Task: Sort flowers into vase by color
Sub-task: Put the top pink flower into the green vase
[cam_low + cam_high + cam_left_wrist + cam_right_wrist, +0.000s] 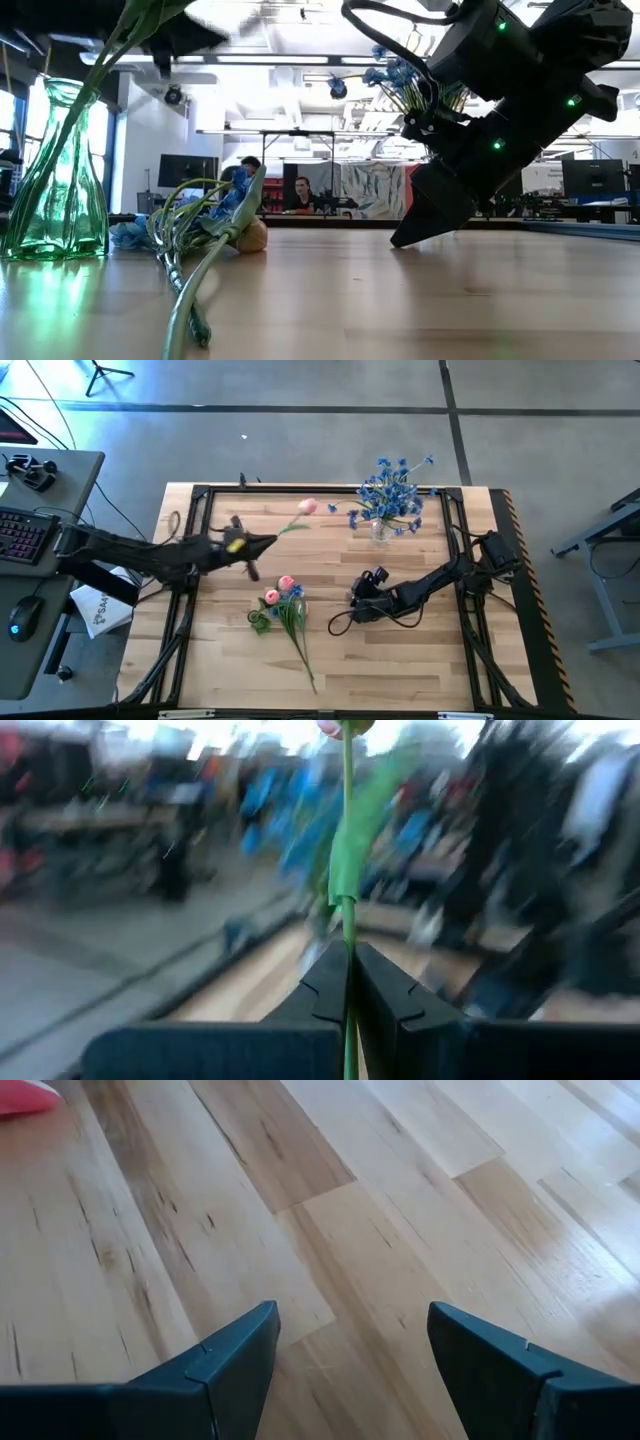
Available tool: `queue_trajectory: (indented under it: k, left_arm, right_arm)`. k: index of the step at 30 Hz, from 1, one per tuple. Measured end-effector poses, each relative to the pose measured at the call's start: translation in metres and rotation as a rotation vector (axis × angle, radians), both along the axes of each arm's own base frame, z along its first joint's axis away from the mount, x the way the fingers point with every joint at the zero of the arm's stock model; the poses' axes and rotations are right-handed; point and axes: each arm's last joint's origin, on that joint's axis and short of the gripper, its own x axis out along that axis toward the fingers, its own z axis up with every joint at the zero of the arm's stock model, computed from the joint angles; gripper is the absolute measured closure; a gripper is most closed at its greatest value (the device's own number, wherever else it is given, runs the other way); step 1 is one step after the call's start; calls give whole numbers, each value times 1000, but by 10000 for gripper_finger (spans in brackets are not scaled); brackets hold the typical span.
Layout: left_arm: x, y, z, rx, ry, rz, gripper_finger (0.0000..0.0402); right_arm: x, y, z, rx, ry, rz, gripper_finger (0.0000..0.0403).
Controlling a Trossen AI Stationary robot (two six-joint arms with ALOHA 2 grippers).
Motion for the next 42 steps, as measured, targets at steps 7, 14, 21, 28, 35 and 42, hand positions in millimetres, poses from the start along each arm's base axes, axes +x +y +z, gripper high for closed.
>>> queue_trajectory:
  k: [7, 14, 21, 28, 35, 42]
  left_arm:
    - [-22, -29, 32, 4, -273, -306, 401]
    - [-28, -58, 21, -8, -427, -490, 401]
    - [-35, -81, -2, 61, -568, -570, 401]
    - [-10, -105, -6, 123, -508, -572, 401]
    - [7, -122, -10, 174, -455, -572, 401]
    - [9, -129, -21, 233, -380, -518, 401]
  right_arm:
    - [1, 0, 1, -4, -6, -3, 144]
    - [1, 0, 1, -7, -12, -6, 144]
    - [1, 0, 2, -8, -18, -8, 144]
    - [2, 0, 3, -4, -31, -9, 144]
    - [4, 1, 4, 2, -42, 9, 144]
    - [4, 1, 4, -4, -37, 22, 144]
